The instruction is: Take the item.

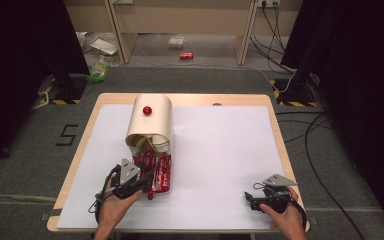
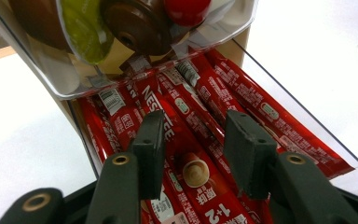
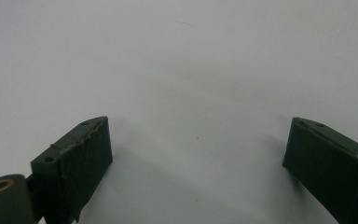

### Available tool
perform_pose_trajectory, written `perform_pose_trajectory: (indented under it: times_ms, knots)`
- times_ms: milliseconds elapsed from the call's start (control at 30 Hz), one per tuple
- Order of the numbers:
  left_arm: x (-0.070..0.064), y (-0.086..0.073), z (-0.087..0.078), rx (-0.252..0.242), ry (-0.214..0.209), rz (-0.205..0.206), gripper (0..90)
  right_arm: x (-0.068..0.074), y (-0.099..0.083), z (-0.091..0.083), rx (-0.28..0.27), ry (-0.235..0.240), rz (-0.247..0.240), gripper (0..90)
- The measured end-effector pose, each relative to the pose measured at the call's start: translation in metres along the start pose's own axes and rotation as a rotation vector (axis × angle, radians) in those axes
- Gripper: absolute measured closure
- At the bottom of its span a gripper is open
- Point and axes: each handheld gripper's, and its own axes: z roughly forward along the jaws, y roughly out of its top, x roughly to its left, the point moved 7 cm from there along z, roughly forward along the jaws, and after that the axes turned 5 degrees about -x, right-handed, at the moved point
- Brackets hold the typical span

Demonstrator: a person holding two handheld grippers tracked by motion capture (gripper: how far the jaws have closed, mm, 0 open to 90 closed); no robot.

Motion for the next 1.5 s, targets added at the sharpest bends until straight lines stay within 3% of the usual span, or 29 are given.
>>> perform_pose_trajectory:
  times_ms: [300,633,1267,1433,1500]
  knots:
    - [0.000,-0.002,0.001,0.005,0.012,-0.001,56.8,0.000,0.000,0.000,0.000,0.000,0.000,7.8]
    - [-0.001,-0.004,0.003,0.011,0.010,-0.014,66.2,0.000,0.000,0.000,0.000,0.001,0.000,7.8]
    - [0.000,-0.011,0.014,0.083,0.031,-0.005,66.4,0.000,0.000,0.000,-0.001,0.001,-0.001,7.7]
    - [0.000,-0.012,0.015,0.075,0.050,0.008,73.1,0.000,0.000,0.000,-0.001,0.001,0.000,7.8]
    - [0.001,-0.011,0.015,0.063,0.050,0.005,80.0,0.000,0.000,0.000,0.000,0.001,0.000,7.7]
